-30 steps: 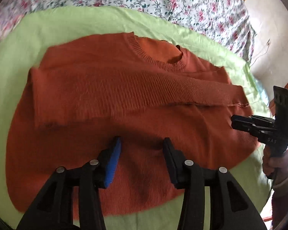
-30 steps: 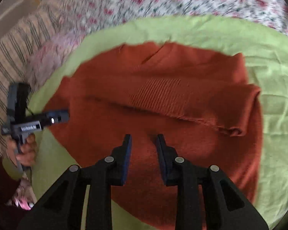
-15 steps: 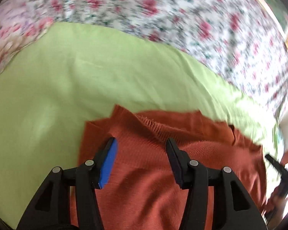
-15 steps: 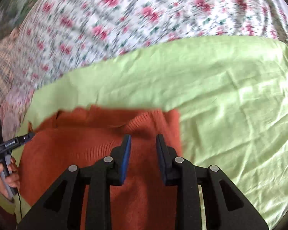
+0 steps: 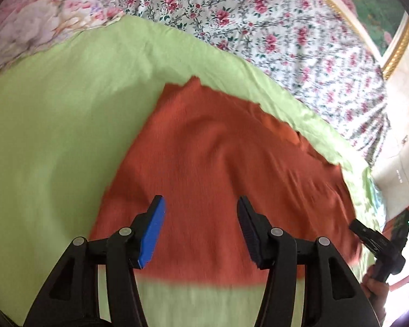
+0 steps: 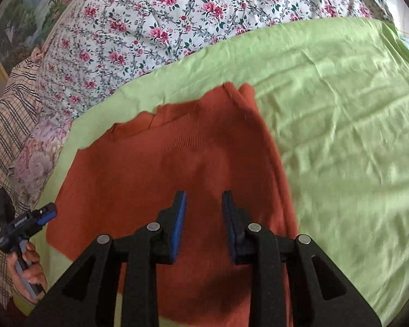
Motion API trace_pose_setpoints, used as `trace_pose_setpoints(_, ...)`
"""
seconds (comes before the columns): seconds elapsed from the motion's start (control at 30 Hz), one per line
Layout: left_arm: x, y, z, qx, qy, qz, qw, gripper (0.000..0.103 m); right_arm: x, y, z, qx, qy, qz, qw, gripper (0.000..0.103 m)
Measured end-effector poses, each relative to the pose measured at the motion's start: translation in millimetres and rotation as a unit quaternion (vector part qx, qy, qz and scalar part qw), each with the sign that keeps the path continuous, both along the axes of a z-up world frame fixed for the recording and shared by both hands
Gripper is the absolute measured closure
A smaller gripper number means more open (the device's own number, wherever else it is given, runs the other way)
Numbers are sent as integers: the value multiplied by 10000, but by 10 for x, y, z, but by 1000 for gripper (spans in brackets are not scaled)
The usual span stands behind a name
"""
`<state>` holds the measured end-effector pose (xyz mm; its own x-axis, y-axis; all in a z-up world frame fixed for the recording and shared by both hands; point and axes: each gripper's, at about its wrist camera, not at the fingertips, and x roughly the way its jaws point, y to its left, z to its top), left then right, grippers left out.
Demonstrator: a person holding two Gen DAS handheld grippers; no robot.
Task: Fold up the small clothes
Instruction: 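Fold the hem up onto the collar and open both grippers, then grasp the folded sweater edge with the left gripper while the right gripper grasps it too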
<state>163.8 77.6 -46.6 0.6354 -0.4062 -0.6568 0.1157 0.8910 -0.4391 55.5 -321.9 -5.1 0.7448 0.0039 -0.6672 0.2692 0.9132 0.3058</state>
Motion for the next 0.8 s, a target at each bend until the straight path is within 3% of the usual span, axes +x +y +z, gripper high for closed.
trace_pose_setpoints(0.1, -294, 36, -81, -170, 108, -44, 9998, 47, -193, 93, -71, 119, 13, -13, 9999, 73)
trace_pose_setpoints(0.3, -519, 60, -263, -336, 365, -59, 9988, 46, -429, 274, -87, 137, 60, 67, 9999, 73)
trace_pose_setpoints(0.47, -544, 104, -390, -603, 407, 134, 9973, 36, -556, 417, -83, 148, 55, 144, 9998, 68)
trace_pose_setpoints(0.8, -195, 218, -492, -974, 315, 626, 9928, 36, -592, 595, -96, 258, 78, 315, 9991, 67)
